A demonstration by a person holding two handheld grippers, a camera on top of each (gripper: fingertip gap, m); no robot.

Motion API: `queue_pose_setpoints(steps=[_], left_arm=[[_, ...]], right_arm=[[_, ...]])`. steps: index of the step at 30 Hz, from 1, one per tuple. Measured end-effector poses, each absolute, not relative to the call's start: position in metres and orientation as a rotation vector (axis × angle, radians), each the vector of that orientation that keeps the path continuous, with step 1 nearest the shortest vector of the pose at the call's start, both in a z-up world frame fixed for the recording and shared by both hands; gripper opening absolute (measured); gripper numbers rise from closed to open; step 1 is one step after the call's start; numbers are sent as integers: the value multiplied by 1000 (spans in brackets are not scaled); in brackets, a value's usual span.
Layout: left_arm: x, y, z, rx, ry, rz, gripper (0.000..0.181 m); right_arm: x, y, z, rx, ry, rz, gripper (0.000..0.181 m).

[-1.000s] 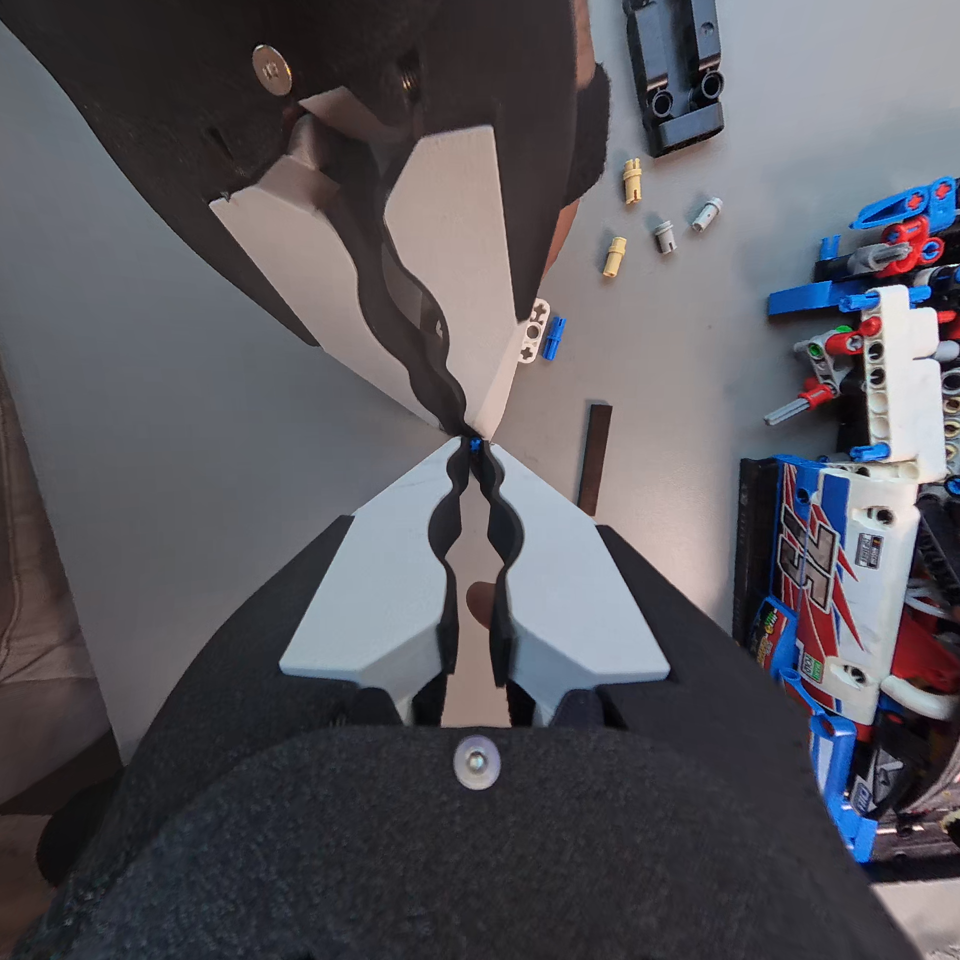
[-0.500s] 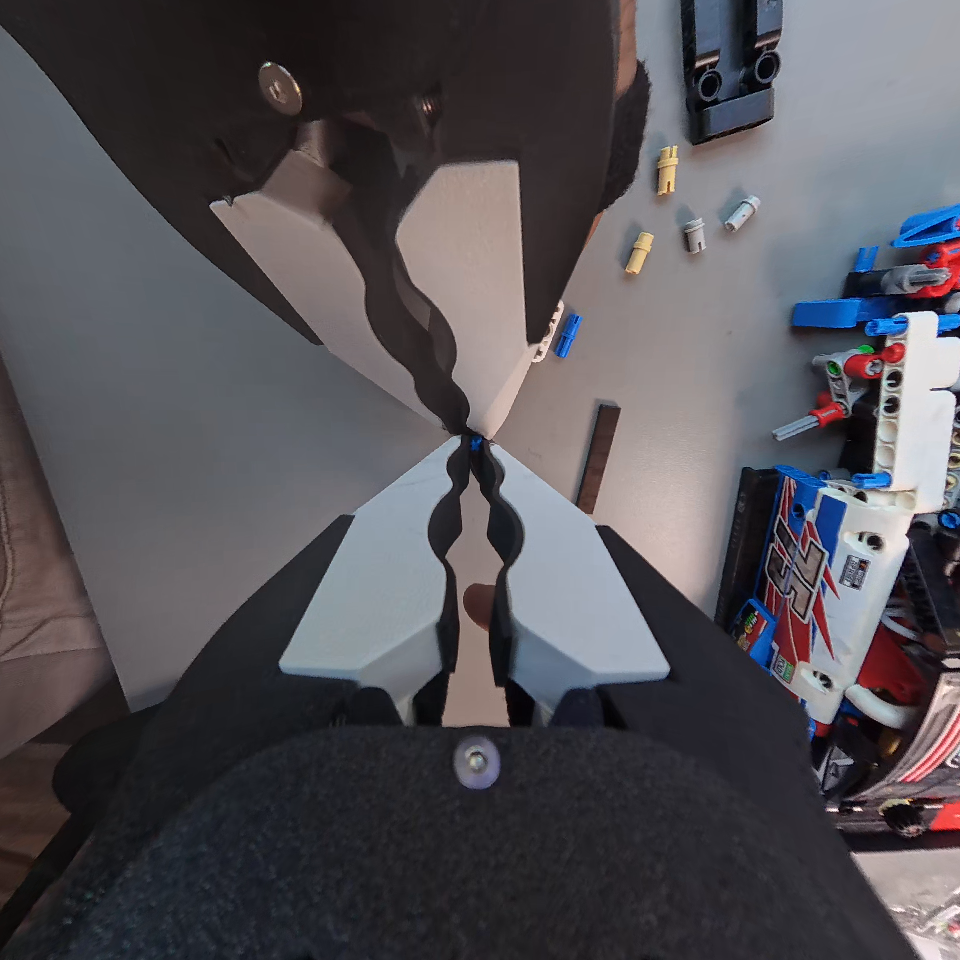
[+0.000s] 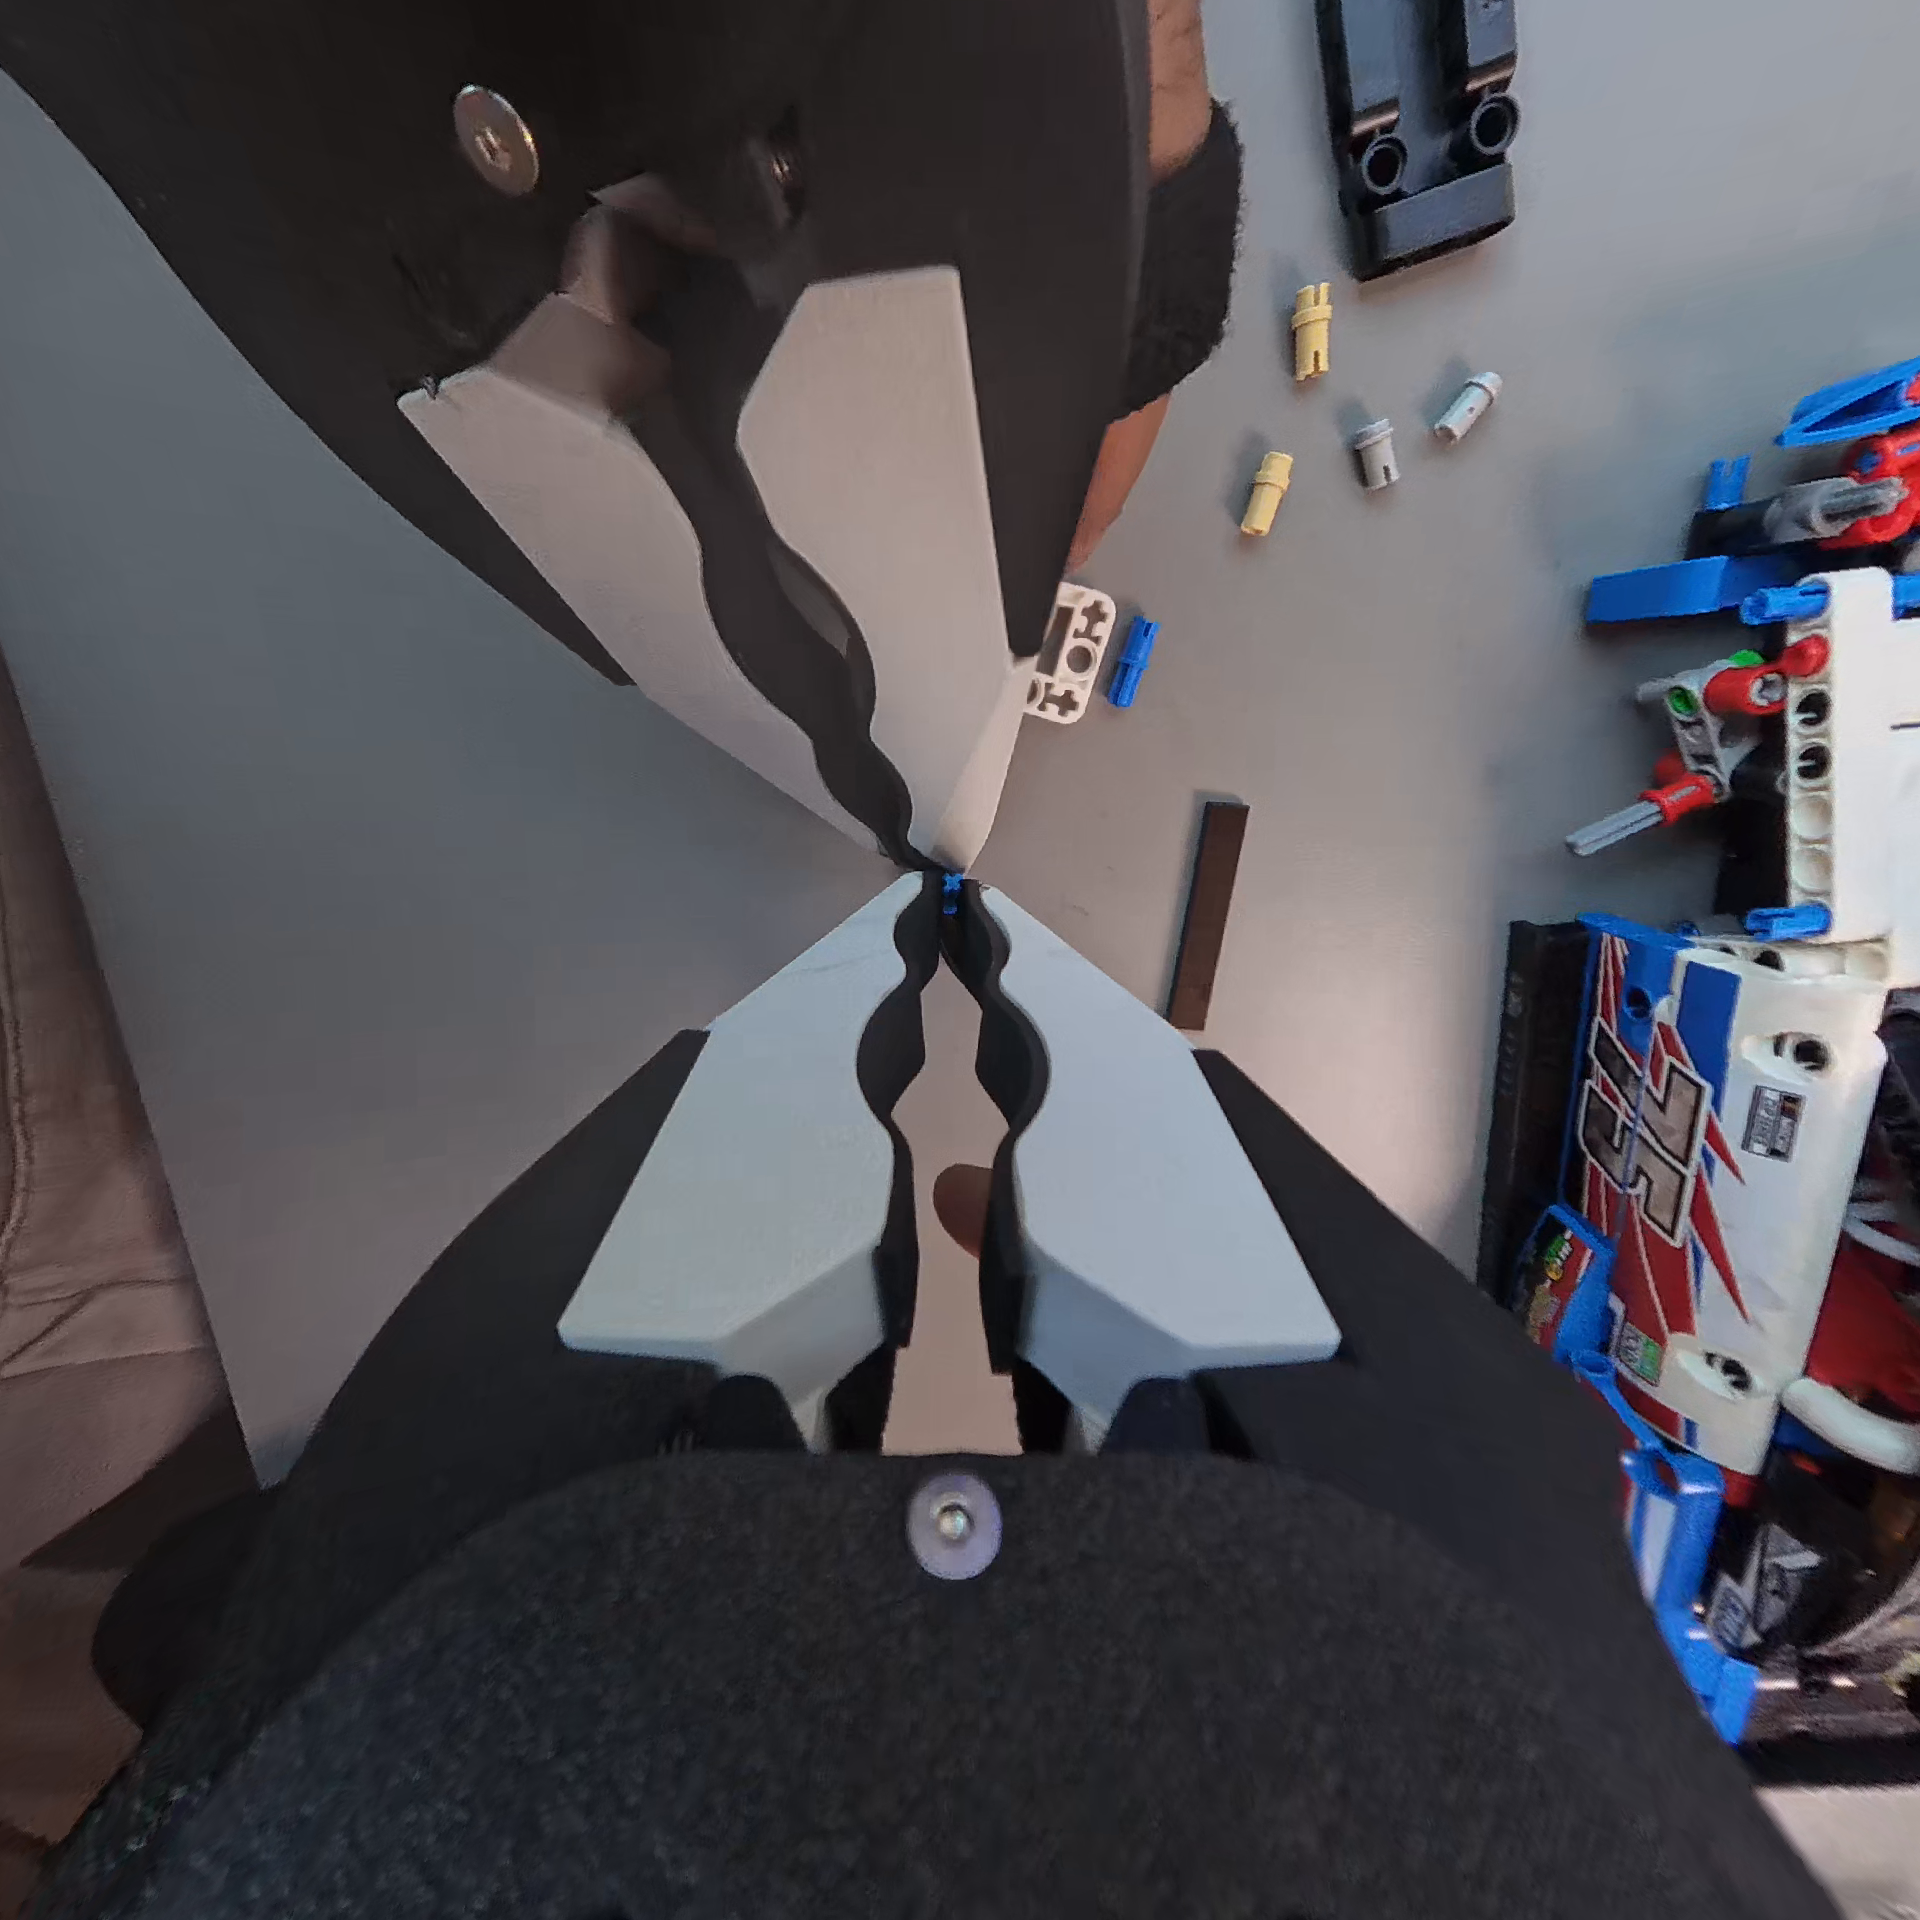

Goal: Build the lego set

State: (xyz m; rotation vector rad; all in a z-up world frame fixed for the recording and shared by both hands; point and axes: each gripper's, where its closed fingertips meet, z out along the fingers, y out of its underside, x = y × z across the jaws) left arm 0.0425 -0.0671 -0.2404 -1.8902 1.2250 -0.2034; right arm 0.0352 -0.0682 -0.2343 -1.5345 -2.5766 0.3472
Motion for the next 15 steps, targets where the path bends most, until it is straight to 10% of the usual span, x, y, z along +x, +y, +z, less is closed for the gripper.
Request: queue_pose_setpoints(steps=[15], left_arm=[[49, -66, -238, -1940, 1149, -290, 13]], right_arm=[[41, -71, -231, -1541, -2242, 789, 0]])
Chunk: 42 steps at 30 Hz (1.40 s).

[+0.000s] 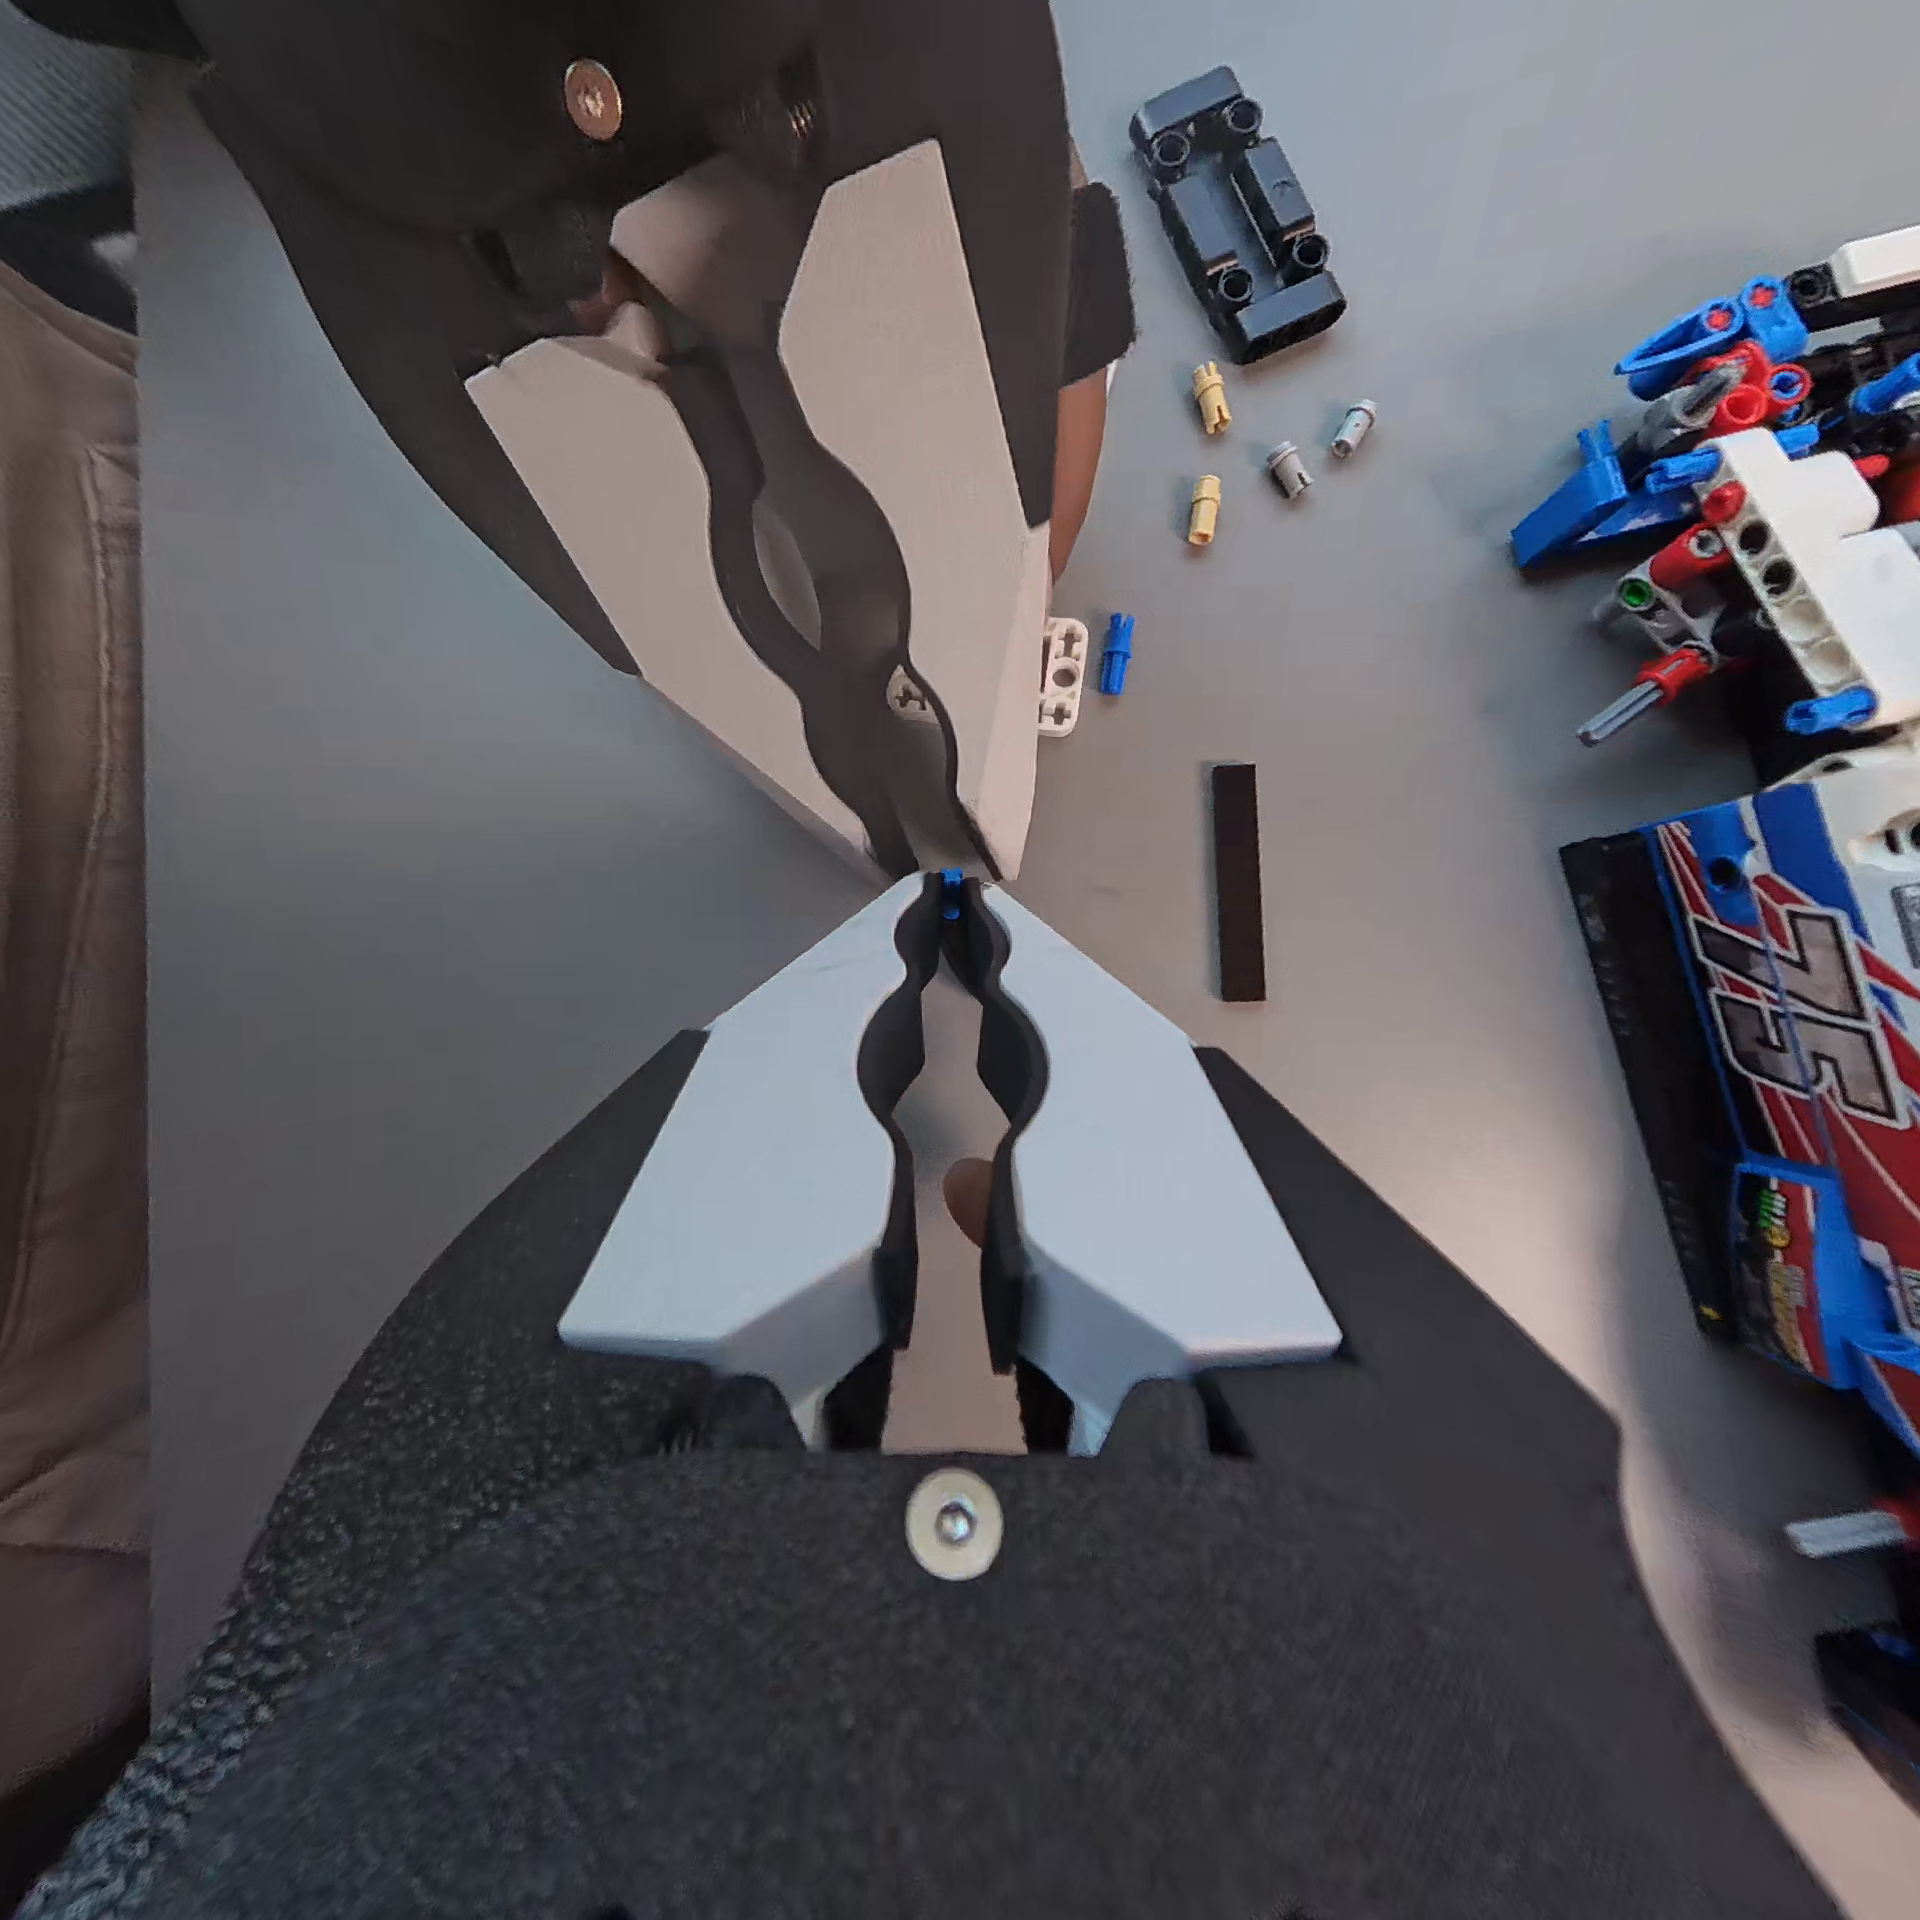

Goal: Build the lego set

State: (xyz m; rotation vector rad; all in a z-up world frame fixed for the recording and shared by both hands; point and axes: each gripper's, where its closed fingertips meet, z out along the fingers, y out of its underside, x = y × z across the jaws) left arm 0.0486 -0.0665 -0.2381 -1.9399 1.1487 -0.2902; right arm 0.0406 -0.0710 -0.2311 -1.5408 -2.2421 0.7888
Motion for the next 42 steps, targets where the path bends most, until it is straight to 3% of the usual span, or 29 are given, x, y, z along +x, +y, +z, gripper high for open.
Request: queue_pose_setpoints(steps=[9, 42], left_arm=[[54, -64, -238, -1936, 1150, -284, 11], [56, -67, -239, -1893, 1208, -235, 8]], right_arm=[[45, -69, -229, -1634, -1997, 1028, 0], [47, -73, -234, -1543, -2596, 310, 0]])
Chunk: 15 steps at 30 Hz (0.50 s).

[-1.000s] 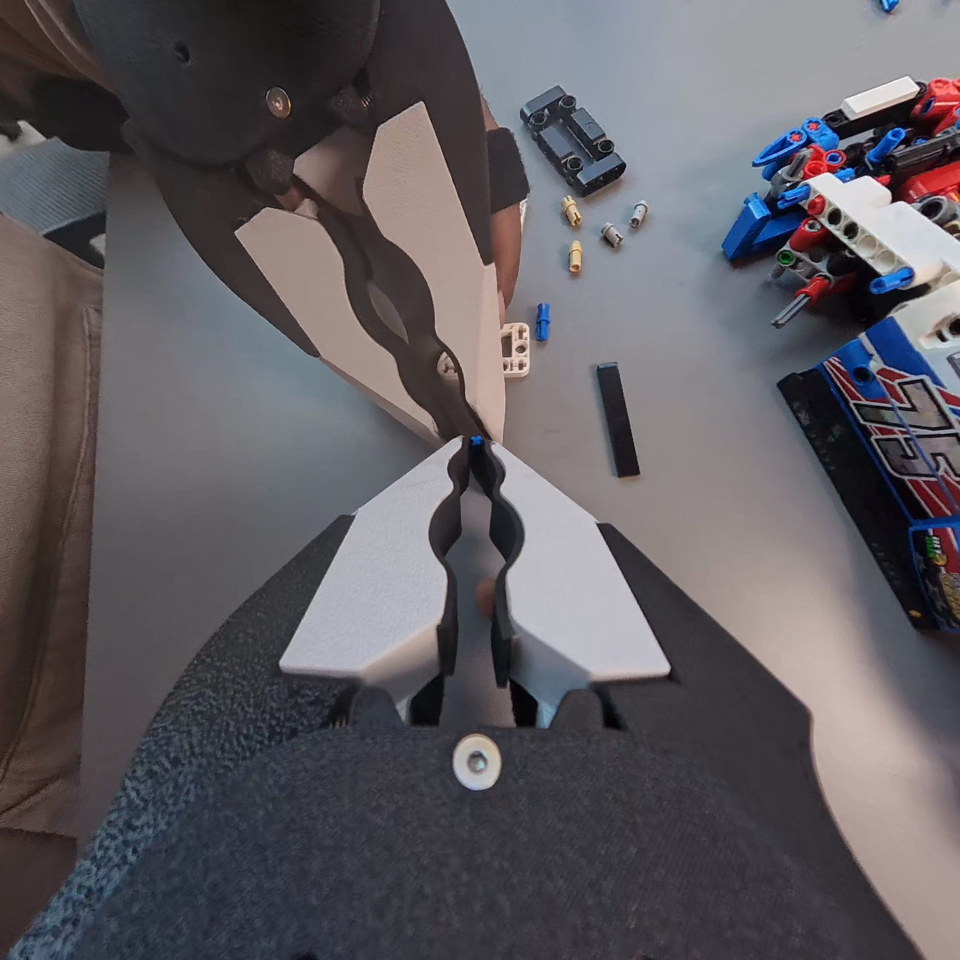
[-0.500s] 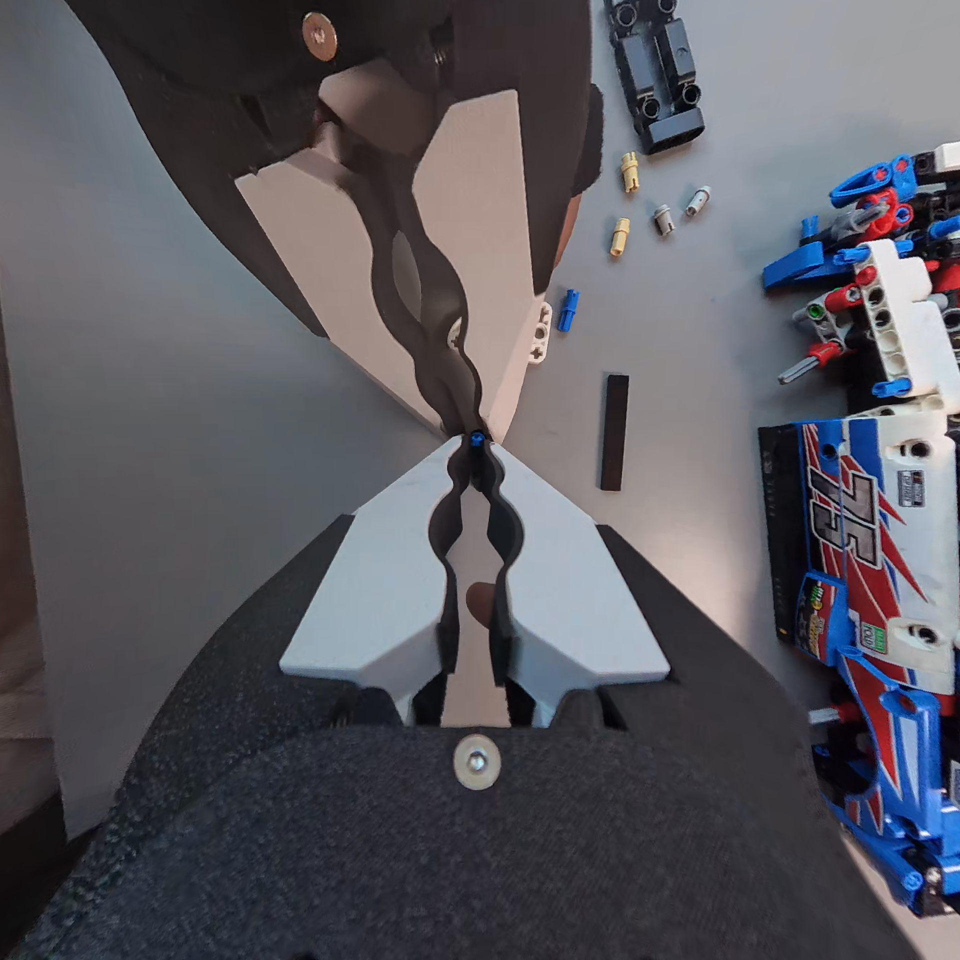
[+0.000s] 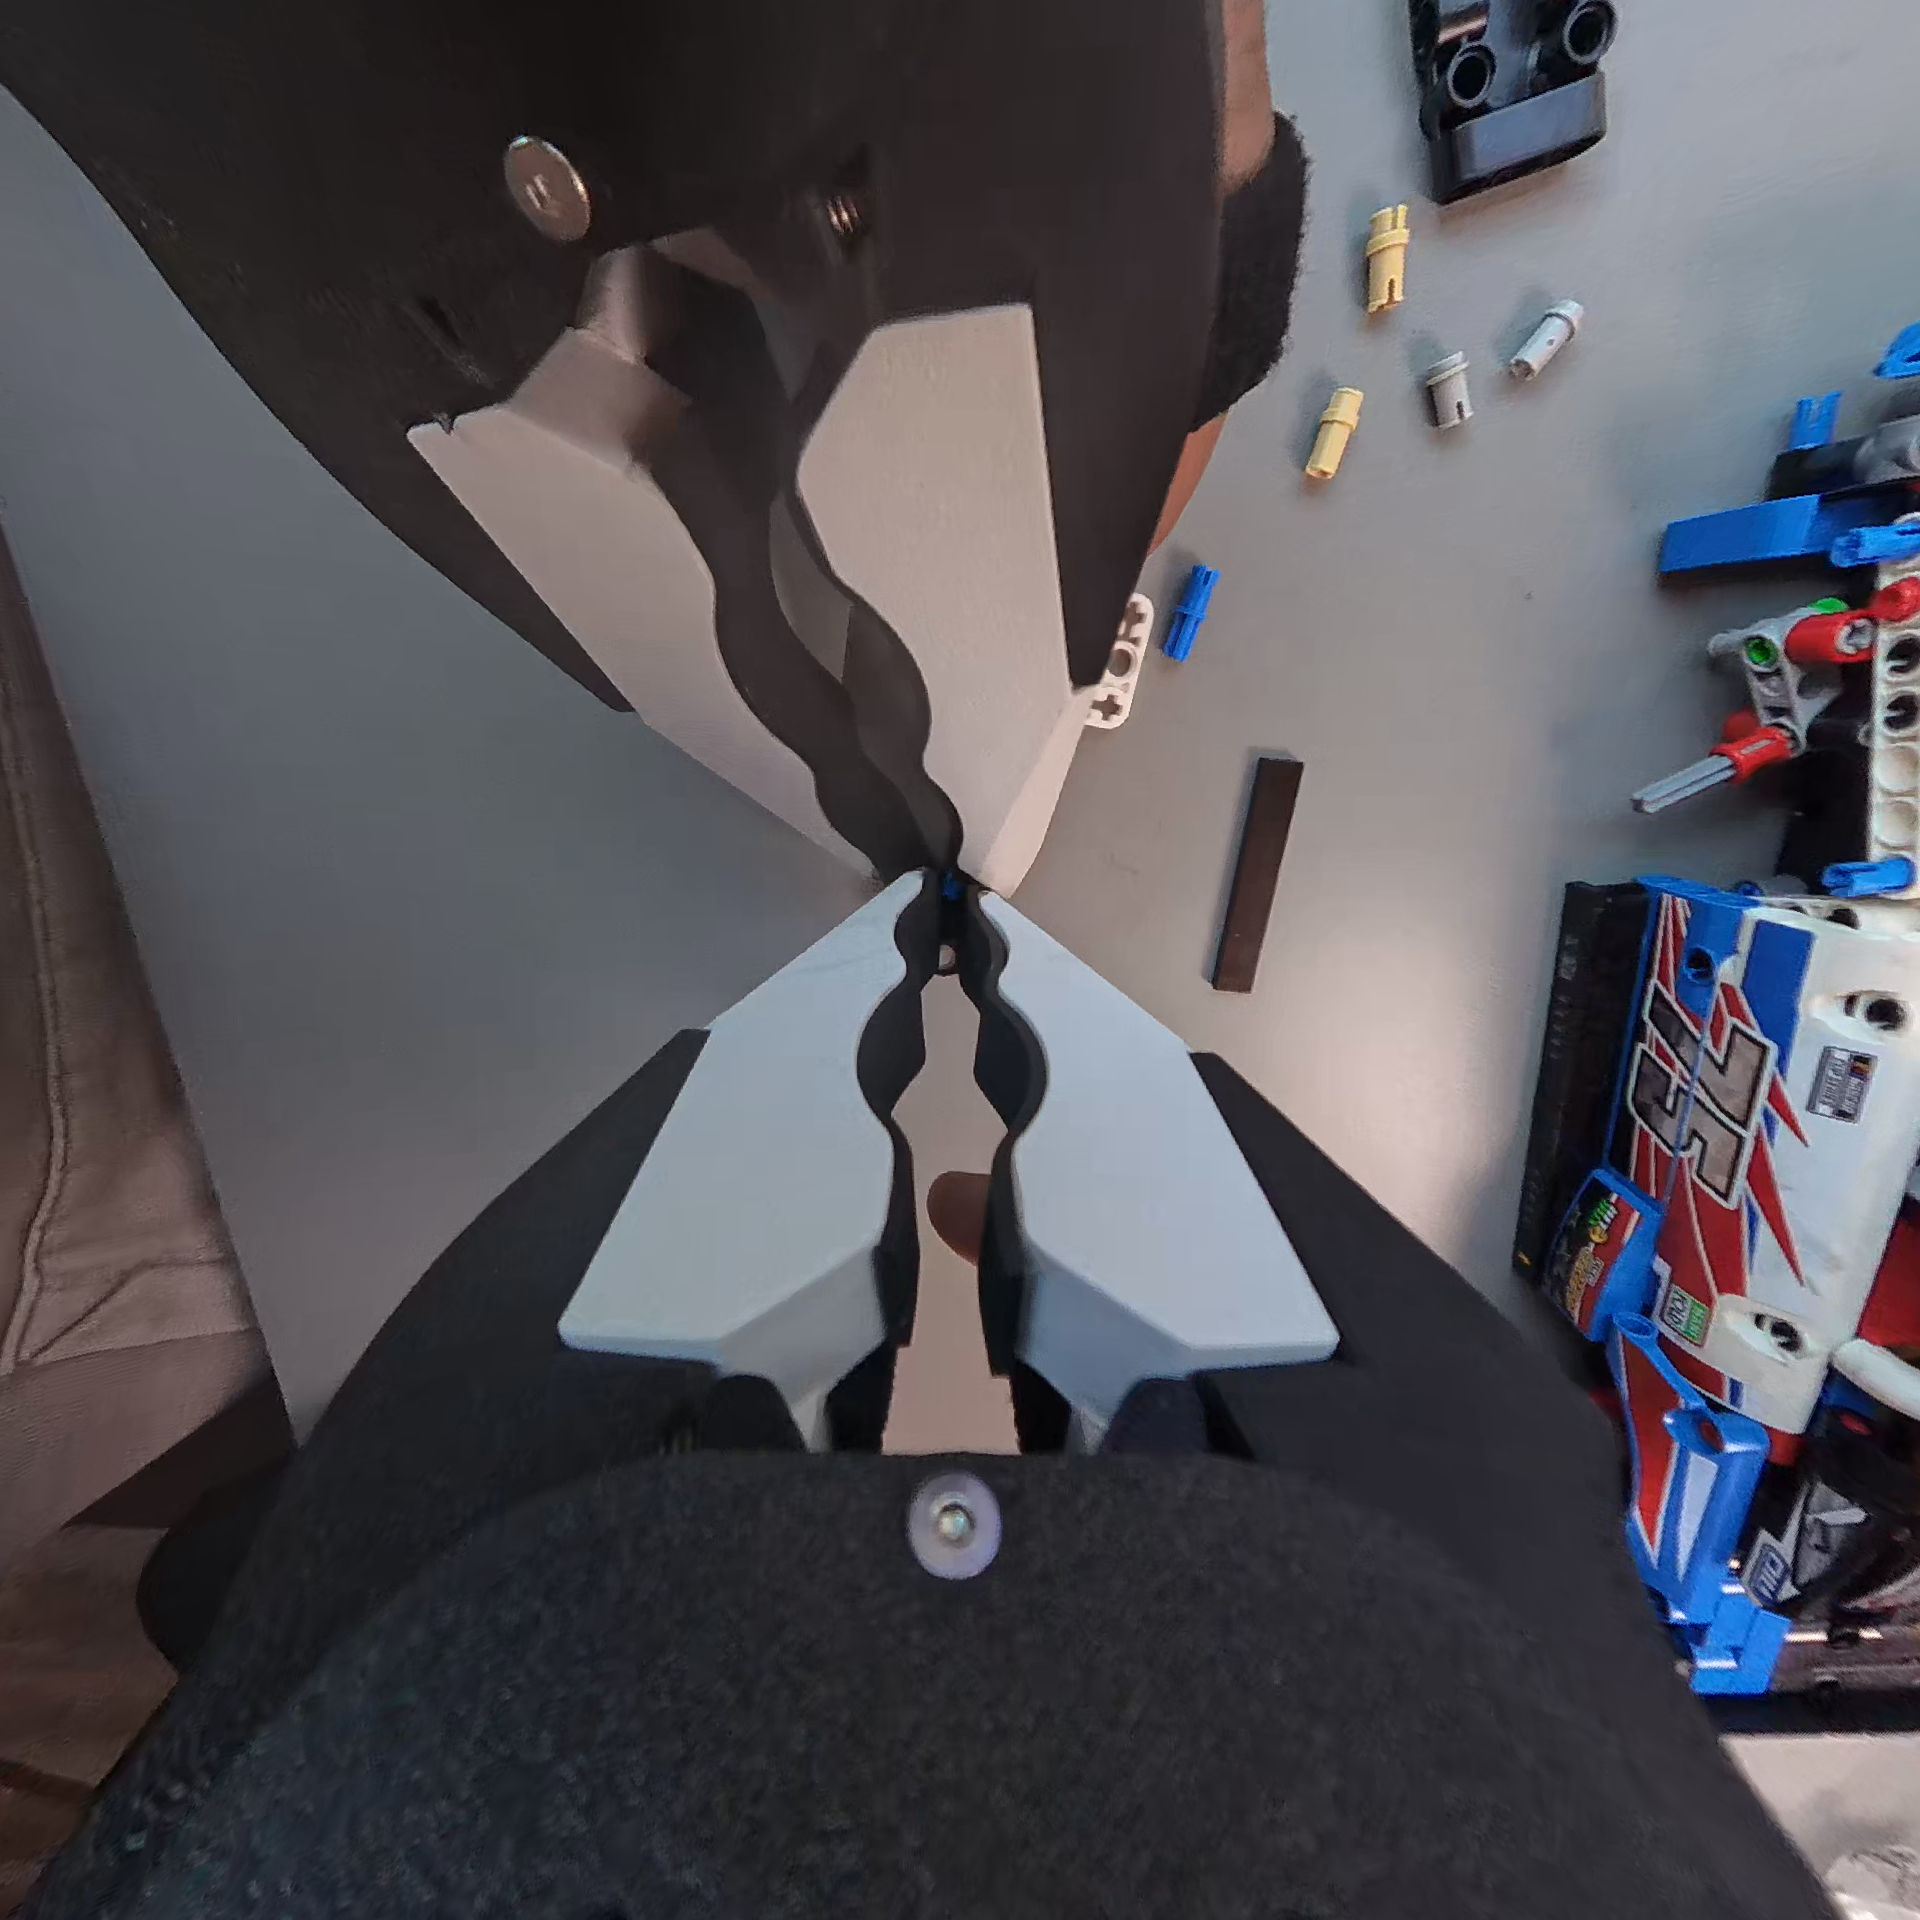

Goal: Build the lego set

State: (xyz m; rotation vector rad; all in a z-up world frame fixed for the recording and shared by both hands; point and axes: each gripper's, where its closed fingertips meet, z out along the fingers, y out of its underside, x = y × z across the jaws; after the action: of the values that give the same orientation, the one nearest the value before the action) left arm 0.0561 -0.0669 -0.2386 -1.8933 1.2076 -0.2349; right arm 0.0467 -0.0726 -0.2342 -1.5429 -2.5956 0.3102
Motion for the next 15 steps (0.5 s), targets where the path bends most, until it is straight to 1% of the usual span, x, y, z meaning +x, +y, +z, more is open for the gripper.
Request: queue_pose_setpoints(steps=[8, 15], left_arm=[[54, -67, -238, -1918, 1174, -270, 10], [54, -67, -238, -1904, 1183, -253, 8]], right_arm=[[43, -72, -234, -1613, -2568, 305, 0], [45, -72, -232, -1689, -2399, 536, 1]])
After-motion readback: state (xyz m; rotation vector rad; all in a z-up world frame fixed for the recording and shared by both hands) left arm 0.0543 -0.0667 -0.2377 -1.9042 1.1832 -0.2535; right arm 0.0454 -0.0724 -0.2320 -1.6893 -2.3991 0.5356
